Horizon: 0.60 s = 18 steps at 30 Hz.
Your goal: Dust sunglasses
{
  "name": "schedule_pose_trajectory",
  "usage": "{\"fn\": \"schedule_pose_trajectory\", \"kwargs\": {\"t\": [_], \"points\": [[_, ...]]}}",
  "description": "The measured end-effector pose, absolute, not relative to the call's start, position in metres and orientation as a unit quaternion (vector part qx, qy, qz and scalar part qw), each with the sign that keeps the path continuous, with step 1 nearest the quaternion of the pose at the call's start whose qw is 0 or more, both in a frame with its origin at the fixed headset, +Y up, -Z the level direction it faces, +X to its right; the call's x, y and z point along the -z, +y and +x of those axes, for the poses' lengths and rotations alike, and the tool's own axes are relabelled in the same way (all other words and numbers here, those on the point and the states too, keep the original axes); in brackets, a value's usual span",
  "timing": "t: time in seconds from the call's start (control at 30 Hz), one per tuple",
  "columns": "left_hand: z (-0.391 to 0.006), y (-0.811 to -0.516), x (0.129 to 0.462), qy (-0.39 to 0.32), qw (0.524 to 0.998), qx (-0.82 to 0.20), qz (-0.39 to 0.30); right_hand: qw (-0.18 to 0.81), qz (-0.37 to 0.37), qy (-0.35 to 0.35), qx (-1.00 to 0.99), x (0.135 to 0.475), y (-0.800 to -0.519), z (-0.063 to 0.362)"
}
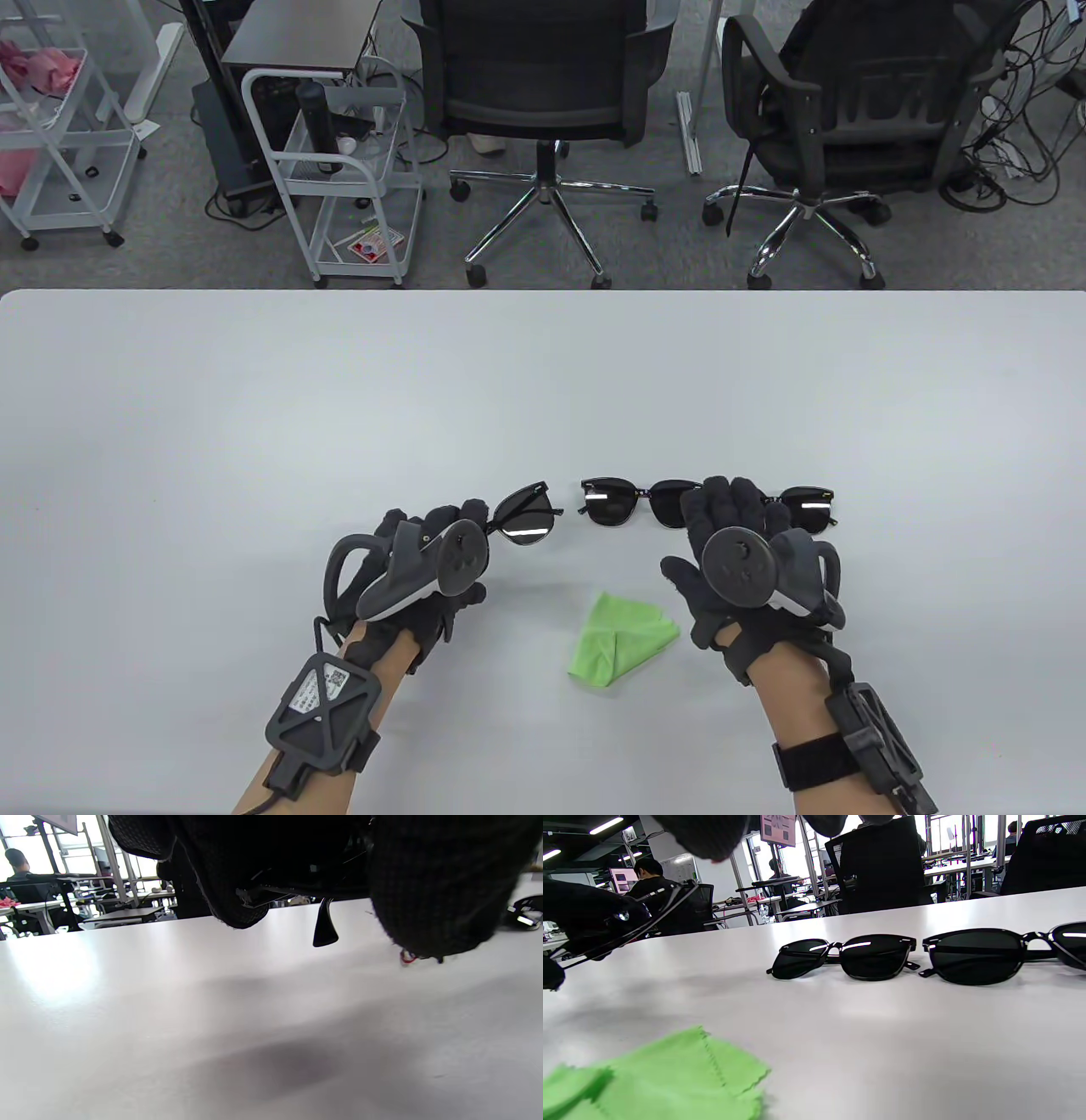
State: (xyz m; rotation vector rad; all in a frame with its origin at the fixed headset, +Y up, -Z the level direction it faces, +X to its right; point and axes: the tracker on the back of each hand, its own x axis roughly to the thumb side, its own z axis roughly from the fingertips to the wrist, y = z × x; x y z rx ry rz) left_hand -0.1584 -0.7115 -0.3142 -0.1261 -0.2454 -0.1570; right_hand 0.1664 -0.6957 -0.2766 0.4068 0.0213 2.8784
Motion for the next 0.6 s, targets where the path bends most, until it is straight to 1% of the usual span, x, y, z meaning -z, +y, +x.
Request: {"fn": "schedule_pose_trajectory", "kwargs": {"t": [0.13, 0.2, 0.37, 0.6], "points": [[-0.152, -0.72, 0.338, -0.131, 0.977, 0.15, -0.08, 0.135, 0.146, -0.001, -0.98, 0.274, -0.693, 0.164], [-0.147, -0.725, 0.351, -0.135, 0.972, 0.168, -0.094, 0.13, 0.151, -0.005, -0.98, 0.273, -0.691, 0.162], [-0.139, -0.731, 0.374, -0.146, 0.968, 0.166, -0.118, 0.136, 0.158, -0.004, -0.978, 0.274, -0.691, 0.16], [-0.132, -0.738, 0.393, -0.157, 0.964, 0.166, -0.138, 0.133, 0.161, 0.007, -0.978, 0.276, -0.693, 0.159]]}}
